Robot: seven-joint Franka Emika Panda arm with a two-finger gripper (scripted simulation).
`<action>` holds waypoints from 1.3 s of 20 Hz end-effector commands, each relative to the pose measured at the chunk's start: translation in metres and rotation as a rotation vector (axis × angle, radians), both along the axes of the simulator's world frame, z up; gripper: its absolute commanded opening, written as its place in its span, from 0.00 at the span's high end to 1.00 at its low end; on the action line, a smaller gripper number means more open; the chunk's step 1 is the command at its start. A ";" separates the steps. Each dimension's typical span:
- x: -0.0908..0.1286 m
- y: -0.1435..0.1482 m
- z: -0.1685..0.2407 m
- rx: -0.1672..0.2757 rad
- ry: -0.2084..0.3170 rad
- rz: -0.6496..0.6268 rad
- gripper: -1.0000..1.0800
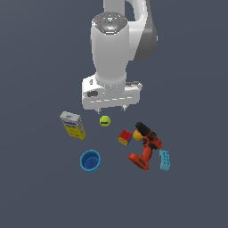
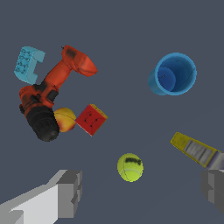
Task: Pick up a designated object from a clutter of objects.
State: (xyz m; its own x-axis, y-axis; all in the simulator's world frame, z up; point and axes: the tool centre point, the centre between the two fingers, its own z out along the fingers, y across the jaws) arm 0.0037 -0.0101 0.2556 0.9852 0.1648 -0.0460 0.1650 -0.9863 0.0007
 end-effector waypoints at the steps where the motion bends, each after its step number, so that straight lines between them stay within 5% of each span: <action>1: 0.003 0.005 -0.015 -0.001 -0.003 0.069 0.04; 17: 0.012 0.049 -0.123 0.010 -0.024 0.587 0.04; 26: 0.008 0.067 -0.162 0.022 -0.035 0.776 0.04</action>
State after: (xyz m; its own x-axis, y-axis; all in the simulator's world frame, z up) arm 0.0121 0.0542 0.0988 0.6092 0.7930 -0.0081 0.7930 -0.6092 -0.0003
